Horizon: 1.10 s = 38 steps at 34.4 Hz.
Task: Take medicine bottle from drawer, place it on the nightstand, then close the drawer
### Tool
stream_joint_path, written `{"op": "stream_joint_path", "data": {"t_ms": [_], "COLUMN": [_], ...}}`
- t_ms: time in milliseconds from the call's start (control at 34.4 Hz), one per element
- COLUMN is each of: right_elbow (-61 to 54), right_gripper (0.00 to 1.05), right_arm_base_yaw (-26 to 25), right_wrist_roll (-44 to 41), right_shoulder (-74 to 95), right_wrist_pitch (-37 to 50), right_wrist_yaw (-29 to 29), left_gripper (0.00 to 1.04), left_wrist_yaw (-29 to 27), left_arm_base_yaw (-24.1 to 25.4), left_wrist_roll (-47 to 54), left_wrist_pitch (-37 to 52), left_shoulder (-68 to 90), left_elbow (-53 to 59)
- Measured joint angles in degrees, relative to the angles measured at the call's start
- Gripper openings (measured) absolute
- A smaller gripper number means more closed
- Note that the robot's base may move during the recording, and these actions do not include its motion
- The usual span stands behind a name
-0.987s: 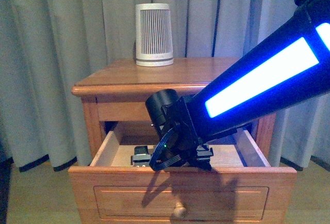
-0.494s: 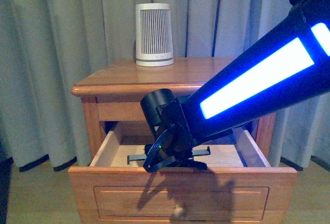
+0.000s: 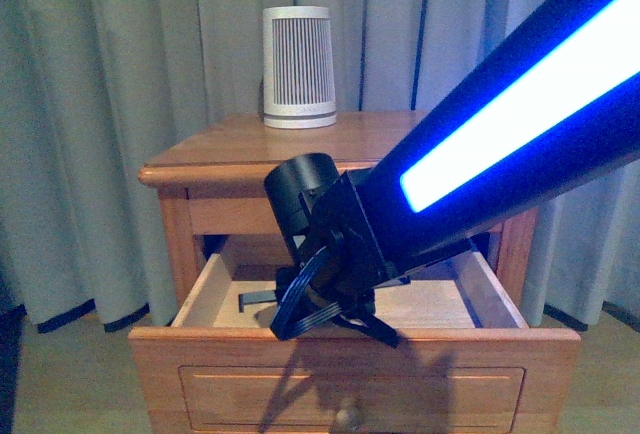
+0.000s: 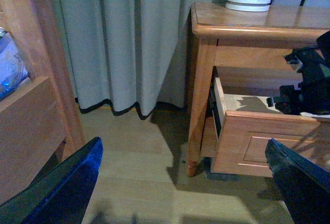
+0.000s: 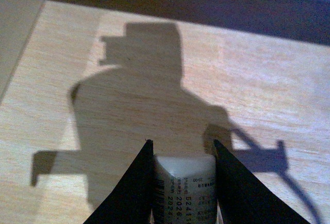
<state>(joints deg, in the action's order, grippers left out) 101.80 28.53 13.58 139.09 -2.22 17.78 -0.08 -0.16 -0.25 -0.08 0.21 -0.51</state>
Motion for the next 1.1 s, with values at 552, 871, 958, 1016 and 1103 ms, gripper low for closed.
{"op": "stream_joint_path", "data": {"t_ms": [552,871,958,1016,1103], "right_elbow": [-20.0,-14.6,-8.4,-1.6,7.8], "right_gripper": [0.29,0.29,0.29,0.29,0.29], "right_arm_base_yaw": [2.3,-4.1,-6.7,-8.8,-11.1], "right_wrist_roll": [-12.2,-14.9,-14.9,-14.4,-13.0], "right_shoulder": [-18.9,-30.3,-28.4,-25.3,-19.4], "right_wrist_pitch": [14.4,9.8,6.2,2.6,-2.6], "right_wrist_yaw": [3.7,1.6,0.7,0.1,-0.7], "left_gripper": [0.98,0.98,0.98,0.98,0.98], "left_wrist_yaw": [0.0,0.0,0.0,0.0,0.0], "left_arm_base_yaw": [0.0,0.0,0.0,0.0,0.0], "left_wrist_roll": [0.0,0.0,0.0,0.0,0.0], "left_wrist_pitch": [0.0,0.0,0.0,0.0,0.0], "left_shoulder": [0.0,0.0,0.0,0.0,0.0], "left_elbow": [0.0,0.0,0.0,0.0,0.0]}}
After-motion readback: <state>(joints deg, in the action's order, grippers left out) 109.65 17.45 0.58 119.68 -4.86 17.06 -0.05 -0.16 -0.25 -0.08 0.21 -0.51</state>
